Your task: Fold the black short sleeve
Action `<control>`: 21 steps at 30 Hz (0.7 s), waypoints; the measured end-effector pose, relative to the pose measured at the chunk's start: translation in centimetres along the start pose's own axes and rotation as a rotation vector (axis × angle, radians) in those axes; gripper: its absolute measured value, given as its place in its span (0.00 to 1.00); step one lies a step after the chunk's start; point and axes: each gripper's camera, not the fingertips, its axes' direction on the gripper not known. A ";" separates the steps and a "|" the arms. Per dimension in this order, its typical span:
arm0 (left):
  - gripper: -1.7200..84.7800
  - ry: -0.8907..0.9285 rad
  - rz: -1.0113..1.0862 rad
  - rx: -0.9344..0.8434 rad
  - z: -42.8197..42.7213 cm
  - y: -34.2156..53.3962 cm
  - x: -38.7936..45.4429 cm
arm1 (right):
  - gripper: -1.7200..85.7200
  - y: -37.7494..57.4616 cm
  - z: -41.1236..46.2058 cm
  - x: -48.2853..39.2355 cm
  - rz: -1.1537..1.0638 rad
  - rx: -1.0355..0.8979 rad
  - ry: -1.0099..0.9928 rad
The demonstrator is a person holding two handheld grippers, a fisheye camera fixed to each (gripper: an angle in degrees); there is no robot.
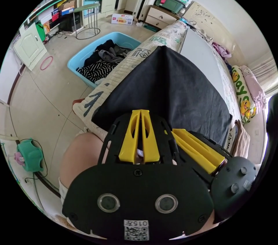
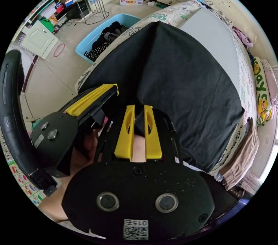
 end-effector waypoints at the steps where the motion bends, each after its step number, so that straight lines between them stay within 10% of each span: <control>1: 0.01 -0.002 0.011 0.001 -0.2 0.0 0.4 | 0.08 0.1 0.4 -0.5 -0.017 -0.002 0.039; 21: 0.01 0.058 0.015 -0.040 -2.2 -2.0 2.0 | 0.08 1.4 6.0 1.1 0.051 -0.033 0.018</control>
